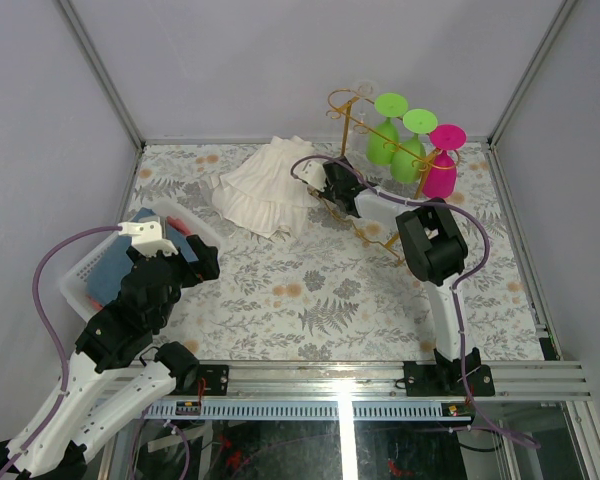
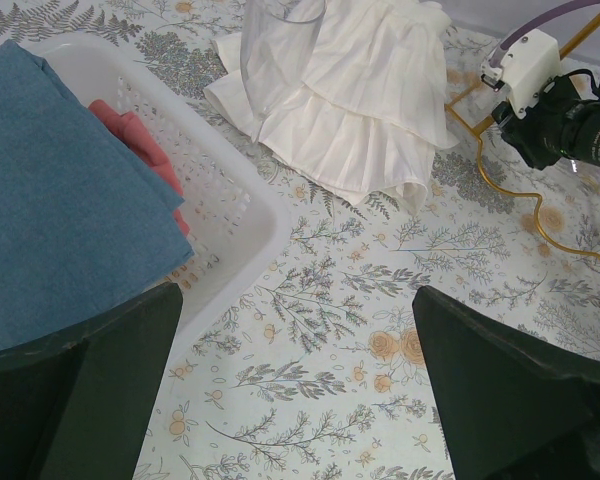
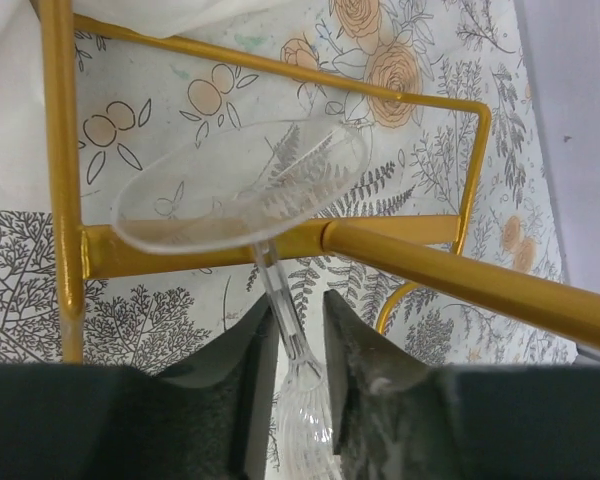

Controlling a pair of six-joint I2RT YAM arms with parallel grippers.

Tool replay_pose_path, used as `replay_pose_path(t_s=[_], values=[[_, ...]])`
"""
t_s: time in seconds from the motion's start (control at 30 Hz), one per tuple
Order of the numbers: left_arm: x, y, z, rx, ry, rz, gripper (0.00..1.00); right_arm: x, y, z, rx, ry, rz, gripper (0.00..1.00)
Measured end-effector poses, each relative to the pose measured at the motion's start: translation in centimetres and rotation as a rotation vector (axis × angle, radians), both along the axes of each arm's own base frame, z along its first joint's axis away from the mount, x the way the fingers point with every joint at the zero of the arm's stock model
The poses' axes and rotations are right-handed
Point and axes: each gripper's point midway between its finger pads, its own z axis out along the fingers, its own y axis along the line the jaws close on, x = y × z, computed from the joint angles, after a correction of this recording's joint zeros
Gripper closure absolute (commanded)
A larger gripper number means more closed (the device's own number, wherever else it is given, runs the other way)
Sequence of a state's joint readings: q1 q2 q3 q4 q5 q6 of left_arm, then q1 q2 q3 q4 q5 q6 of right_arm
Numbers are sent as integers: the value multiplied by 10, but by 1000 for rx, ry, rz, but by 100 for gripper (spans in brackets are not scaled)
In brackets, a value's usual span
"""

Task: Place the wine glass upside down on the wine glass rack
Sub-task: Pick up the wine glass at the center of the board.

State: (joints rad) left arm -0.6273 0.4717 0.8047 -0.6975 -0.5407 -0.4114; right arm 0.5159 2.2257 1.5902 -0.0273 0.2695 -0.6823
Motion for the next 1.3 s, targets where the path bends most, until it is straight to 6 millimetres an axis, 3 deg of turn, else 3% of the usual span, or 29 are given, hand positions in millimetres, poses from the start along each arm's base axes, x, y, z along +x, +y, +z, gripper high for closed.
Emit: replay_pose_path(t_s=[0.33, 0.6, 1.0, 1.17, 1.3], values=[[0, 0, 0, 0, 0, 0, 0, -1, -1, -1, -1, 5, -2, 100], [0, 0, 0, 0, 0, 0, 0, -16, -5, 7, 13, 18, 14, 100], [0, 0, 0, 0, 0, 0, 0, -41, 3, 96, 126, -105, 82, 100], [-3, 2, 4, -14, -20, 1, 0, -68, 29, 110, 192, -96, 160, 100], [-6, 5, 10, -33, -46, 2, 0, -107, 60, 124, 311, -56, 249, 100]])
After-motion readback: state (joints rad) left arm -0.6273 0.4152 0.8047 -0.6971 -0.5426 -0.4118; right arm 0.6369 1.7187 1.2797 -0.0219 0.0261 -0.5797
